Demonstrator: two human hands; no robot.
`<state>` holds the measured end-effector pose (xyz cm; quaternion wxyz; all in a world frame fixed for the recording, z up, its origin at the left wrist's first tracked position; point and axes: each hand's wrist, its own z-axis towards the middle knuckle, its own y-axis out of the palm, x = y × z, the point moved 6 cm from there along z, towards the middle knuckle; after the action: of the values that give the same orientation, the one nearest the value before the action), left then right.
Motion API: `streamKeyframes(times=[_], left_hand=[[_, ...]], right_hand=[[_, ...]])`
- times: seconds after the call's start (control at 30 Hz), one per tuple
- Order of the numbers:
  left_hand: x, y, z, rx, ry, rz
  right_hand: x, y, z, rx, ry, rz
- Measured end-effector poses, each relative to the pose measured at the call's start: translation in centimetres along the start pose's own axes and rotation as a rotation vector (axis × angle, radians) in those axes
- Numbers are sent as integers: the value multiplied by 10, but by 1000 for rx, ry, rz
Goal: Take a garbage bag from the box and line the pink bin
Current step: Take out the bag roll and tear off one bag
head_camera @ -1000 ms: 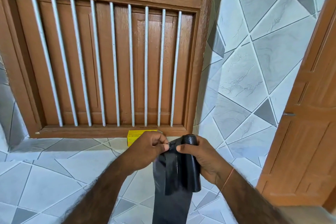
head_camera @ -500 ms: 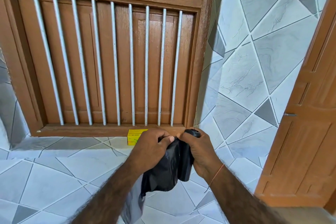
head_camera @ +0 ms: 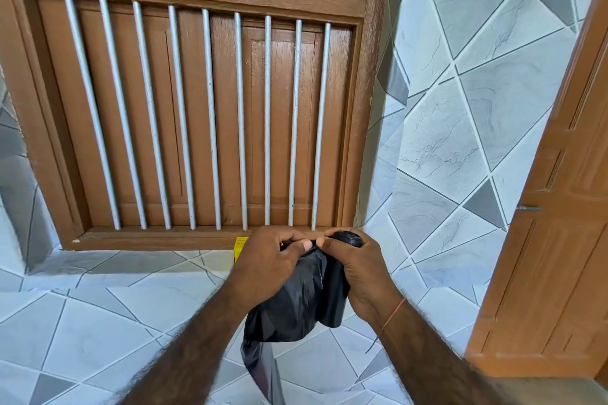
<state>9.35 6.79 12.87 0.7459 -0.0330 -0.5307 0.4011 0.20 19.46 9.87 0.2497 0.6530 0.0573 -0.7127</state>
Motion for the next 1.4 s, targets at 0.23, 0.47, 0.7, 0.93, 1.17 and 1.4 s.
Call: streamKeyframes(times=[0.23, 0.47, 0.7, 0.93, 1.17, 1.4], left_hand=[[1, 2, -2, 29, 4, 11], [4, 3, -5, 172, 34, 6], [-10, -11, -6, 301, -60, -55], [-19, -1, -3, 16, -45, -18], [-45, -10, -4, -20, -55, 33], [-84, -56, -15, 114, -124, 141]], right_hand=[[-3, 1, 0, 14, -30, 32], [-8, 3, 2, 51, -59, 68], [-3, -18, 15, 178, 27, 165], [-9, -29, 23, 159, 18, 198], [-9, -49, 33, 237, 48, 290], [-1, -85, 43, 389, 65, 337]])
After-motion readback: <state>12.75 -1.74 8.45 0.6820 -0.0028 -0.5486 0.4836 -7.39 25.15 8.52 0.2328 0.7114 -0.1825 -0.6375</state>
